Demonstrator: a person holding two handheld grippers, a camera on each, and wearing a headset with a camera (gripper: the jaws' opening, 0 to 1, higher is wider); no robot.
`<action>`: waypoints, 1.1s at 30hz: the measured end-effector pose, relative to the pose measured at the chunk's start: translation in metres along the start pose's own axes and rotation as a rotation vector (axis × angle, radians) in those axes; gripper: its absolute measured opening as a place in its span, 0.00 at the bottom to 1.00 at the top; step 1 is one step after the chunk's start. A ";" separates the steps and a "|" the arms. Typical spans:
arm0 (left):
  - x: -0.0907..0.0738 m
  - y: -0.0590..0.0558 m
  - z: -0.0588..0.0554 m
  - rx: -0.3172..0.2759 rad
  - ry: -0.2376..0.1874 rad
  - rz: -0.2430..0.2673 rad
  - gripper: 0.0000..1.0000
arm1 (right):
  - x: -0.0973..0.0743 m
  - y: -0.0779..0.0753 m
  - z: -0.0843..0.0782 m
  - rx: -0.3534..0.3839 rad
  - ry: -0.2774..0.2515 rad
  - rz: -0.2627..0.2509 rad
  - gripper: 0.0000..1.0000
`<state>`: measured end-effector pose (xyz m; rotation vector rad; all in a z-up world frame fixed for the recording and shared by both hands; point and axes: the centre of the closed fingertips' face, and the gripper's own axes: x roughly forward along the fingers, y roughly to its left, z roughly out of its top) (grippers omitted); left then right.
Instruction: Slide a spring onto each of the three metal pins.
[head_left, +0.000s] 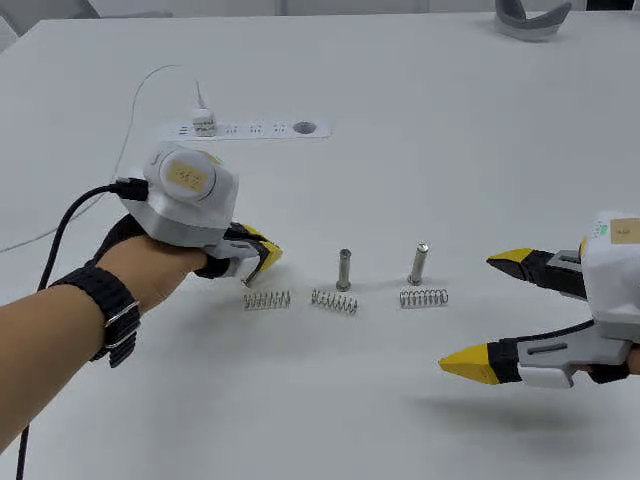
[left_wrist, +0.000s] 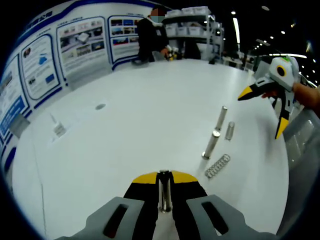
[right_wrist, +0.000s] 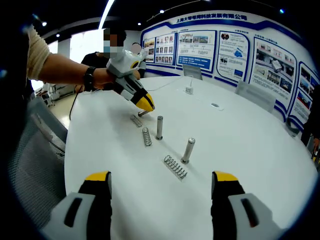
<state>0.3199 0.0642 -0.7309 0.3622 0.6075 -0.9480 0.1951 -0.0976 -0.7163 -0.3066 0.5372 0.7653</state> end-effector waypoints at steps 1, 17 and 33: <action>-0.001 0.000 0.000 -0.003 -0.003 0.001 0.08 | 0.000 0.000 0.000 -0.001 0.001 0.001 0.83; -0.015 -0.004 0.003 -0.035 -0.052 0.006 0.07 | 0.001 0.003 0.001 -0.007 0.004 0.005 0.83; -0.022 -0.003 0.002 -0.067 -0.081 0.015 0.07 | 0.002 0.004 0.001 -0.005 0.006 0.010 0.83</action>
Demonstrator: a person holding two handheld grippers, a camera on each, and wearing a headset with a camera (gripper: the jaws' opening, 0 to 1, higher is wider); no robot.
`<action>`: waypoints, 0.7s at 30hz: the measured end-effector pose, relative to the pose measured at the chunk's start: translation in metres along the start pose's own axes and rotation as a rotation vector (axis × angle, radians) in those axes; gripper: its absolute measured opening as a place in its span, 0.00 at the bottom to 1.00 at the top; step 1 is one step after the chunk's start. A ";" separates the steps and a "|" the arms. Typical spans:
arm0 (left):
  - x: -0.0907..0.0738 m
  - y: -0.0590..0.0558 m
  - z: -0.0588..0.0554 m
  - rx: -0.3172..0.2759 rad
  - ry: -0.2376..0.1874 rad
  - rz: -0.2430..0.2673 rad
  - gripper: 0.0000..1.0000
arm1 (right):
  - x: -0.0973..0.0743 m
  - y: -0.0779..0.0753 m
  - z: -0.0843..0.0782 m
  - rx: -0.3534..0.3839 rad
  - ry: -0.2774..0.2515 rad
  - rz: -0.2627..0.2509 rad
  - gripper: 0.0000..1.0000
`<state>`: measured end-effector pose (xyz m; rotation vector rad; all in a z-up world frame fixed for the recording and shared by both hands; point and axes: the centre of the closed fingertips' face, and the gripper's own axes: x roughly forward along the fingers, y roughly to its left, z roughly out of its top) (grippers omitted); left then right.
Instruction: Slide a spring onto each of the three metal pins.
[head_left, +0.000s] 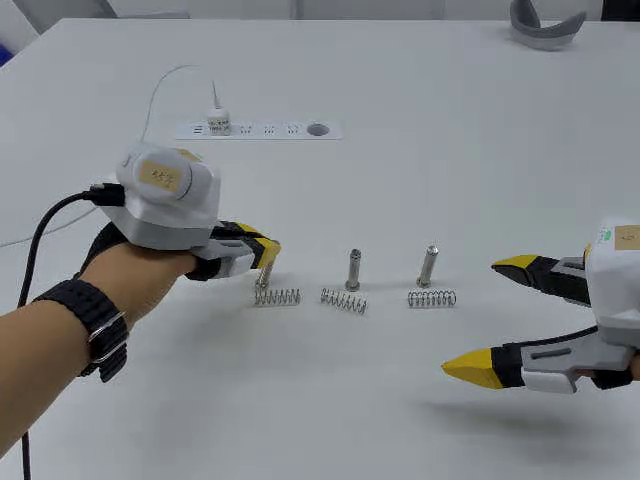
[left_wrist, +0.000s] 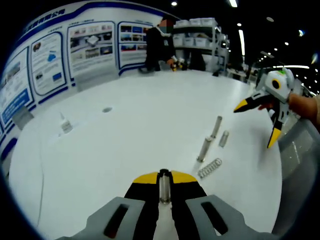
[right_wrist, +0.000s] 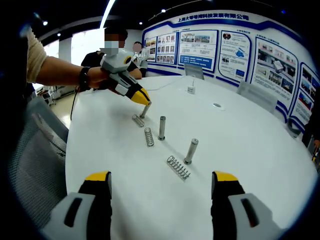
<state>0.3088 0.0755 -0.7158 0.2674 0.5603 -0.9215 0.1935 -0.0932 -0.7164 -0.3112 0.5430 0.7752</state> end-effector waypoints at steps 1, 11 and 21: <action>0.000 0.000 0.000 0.002 0.000 0.000 0.07 | 0.000 0.000 0.000 -0.001 0.001 0.000 0.83; -0.006 0.000 0.000 -0.017 -0.021 0.003 0.07 | 0.001 0.002 0.000 -0.003 0.006 0.003 0.83; -0.014 0.002 -0.004 -0.049 -0.048 0.013 0.07 | 0.001 0.003 0.001 -0.008 0.004 0.004 0.83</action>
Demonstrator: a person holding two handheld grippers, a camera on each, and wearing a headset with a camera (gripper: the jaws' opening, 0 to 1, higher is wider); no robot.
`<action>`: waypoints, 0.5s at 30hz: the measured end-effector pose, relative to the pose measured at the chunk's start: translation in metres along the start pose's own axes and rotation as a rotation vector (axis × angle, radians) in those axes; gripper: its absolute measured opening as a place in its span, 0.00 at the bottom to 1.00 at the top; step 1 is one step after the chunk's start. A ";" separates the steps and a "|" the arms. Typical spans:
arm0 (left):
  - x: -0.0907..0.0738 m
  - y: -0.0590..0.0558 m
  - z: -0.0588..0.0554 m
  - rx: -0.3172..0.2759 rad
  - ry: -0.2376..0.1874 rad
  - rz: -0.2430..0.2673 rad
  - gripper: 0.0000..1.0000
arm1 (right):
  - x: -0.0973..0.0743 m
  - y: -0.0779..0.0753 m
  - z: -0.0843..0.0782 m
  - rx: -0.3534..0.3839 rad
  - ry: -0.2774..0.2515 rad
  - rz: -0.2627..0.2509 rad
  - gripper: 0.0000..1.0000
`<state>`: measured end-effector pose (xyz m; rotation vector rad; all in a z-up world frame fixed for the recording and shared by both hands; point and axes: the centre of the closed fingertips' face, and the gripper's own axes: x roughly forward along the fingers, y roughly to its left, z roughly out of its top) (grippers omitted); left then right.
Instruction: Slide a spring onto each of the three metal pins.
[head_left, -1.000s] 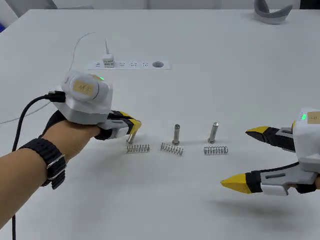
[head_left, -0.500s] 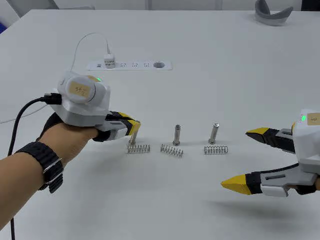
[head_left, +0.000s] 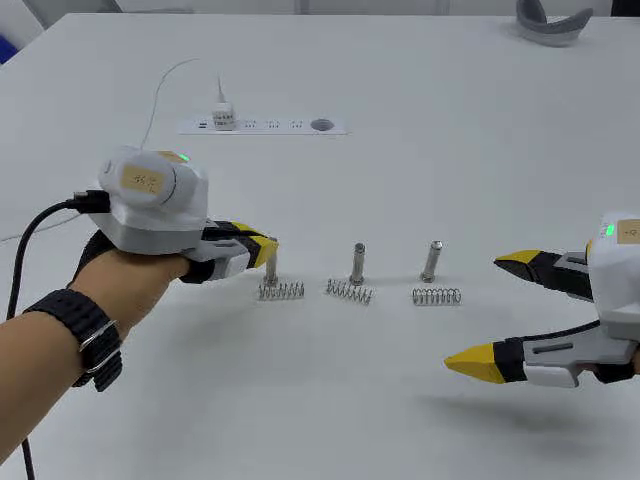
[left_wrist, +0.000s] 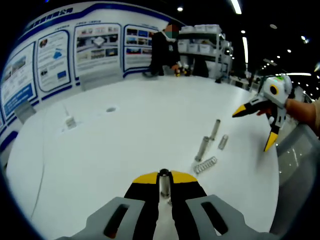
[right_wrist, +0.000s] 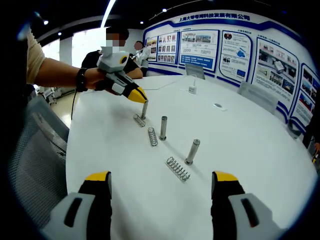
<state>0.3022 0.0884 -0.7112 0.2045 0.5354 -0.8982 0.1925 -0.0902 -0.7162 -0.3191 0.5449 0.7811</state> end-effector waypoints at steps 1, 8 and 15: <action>-0.001 0.000 0.000 0.001 -0.002 0.000 0.07 | 0.000 0.000 0.000 0.001 -0.001 0.000 0.83; -0.003 -0.003 -0.002 0.003 -0.038 -0.002 0.07 | 0.000 0.000 -0.001 0.002 0.001 0.000 0.83; -0.008 -0.006 -0.004 0.030 -0.062 0.001 0.08 | 0.001 0.000 -0.001 0.001 0.004 0.002 0.83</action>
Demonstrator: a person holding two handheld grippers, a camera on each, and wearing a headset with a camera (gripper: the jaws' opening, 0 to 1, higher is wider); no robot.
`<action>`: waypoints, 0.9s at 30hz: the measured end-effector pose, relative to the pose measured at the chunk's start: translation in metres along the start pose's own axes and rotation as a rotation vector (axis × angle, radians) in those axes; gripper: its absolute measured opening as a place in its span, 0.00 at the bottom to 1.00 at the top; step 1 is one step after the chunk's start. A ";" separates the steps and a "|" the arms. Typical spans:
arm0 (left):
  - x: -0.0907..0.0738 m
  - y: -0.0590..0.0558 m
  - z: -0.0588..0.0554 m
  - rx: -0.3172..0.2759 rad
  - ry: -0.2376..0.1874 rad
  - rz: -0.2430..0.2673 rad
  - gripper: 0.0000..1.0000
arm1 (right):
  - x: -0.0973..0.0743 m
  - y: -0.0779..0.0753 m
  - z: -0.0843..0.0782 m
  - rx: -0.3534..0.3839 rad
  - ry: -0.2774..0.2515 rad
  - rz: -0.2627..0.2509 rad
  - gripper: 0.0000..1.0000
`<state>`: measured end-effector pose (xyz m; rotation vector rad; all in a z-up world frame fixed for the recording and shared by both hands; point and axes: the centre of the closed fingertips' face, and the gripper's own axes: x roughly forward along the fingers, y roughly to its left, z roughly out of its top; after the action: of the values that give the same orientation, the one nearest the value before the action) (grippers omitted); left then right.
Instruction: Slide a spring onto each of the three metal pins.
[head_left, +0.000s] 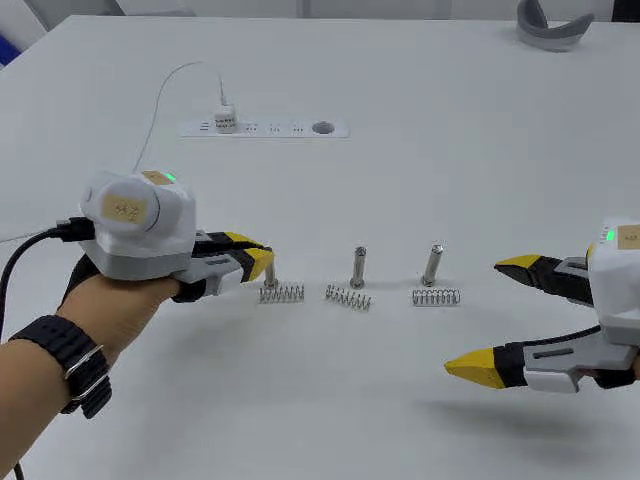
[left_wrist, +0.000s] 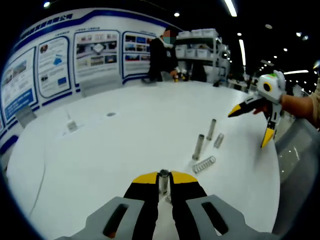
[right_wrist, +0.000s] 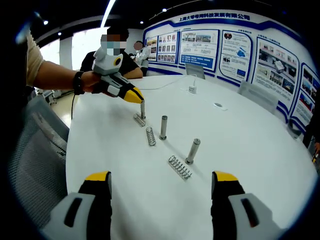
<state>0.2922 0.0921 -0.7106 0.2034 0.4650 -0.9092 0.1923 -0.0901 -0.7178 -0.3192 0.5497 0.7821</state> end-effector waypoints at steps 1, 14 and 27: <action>0.000 0.000 0.000 0.005 0.000 0.002 0.08 | 0.000 0.000 0.000 -0.001 0.000 0.000 0.83; -0.002 -0.002 0.002 0.013 -0.017 0.002 0.14 | -0.001 0.001 0.002 -0.003 -0.003 -0.001 0.83; -0.020 0.000 0.013 0.000 -0.099 -0.001 0.33 | -0.001 0.001 0.003 -0.003 -0.005 -0.003 0.83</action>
<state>0.2857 0.1013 -0.6898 0.1569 0.3738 -0.9161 0.1918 -0.0890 -0.7151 -0.3202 0.5433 0.7811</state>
